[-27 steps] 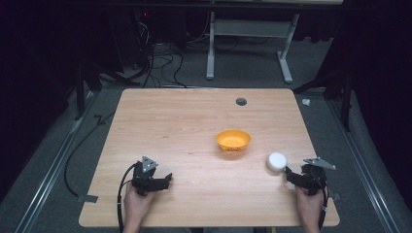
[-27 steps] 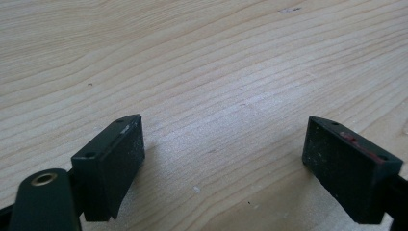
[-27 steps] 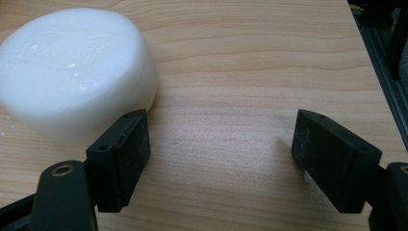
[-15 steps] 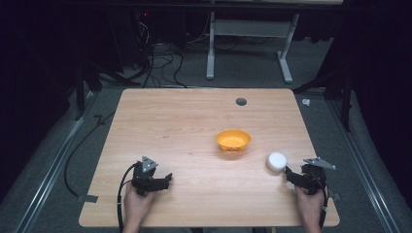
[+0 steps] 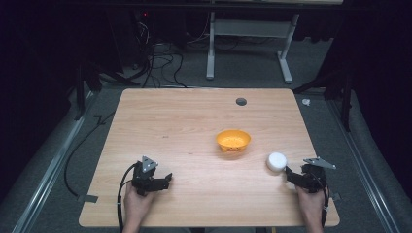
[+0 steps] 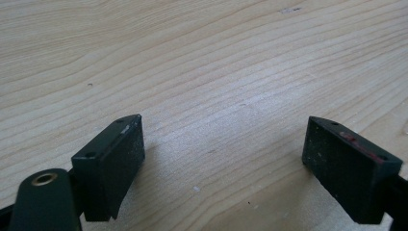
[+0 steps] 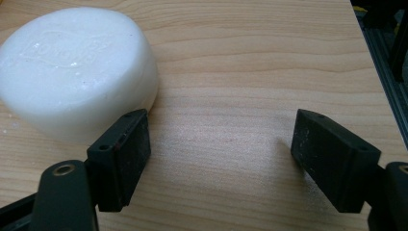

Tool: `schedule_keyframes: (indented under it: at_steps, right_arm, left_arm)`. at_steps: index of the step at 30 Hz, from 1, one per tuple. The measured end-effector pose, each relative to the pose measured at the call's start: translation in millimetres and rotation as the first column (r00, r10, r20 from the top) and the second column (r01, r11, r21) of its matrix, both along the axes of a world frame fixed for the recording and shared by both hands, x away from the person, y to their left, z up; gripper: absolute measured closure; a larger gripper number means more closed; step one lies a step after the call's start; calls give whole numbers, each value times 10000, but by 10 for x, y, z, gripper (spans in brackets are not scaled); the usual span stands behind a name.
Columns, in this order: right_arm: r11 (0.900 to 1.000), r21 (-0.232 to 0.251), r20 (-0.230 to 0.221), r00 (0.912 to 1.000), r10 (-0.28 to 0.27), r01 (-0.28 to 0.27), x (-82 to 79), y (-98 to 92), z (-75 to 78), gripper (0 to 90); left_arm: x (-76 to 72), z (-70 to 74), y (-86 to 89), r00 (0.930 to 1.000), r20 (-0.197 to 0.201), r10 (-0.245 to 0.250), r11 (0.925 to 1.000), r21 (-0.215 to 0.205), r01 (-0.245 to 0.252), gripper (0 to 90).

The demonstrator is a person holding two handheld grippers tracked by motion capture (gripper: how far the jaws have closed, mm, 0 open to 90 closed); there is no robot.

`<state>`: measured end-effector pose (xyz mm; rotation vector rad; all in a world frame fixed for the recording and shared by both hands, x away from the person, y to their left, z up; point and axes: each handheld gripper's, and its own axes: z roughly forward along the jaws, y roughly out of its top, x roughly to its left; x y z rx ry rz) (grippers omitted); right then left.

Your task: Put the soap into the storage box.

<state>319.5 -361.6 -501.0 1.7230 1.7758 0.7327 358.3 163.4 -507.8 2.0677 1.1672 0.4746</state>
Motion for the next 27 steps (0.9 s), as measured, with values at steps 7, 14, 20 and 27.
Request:
schedule_keyframes:
  at_steps: [7, 14, 20, 27]
  right_arm:
    - [10000, 15, 47, 9999, 93, -93, -25, 10, 14, 245]
    - [9997, 44, 382, 9989, 257, -258, -93, 52, 87, 247]
    - [9986, -171, 607, 9969, 502, -493, -156, 103, 144, 247]
    - [9971, -251, 760, 9944, 731, -714, -251, 169, 184, 244]
  left_arm:
    - [0, 1, 1, 10000, -12, -10, 10000, 5, 10, 153]
    - [-1, 0, -1, 10000, 11, -7, 10000, 7, 7, 153]
    - [-1, 0, -1, 10000, 9, -12, 10000, 10, 12, 153]
    - [-1, 0, -1, 10000, 5, -17, 10000, 4, 17, 153]
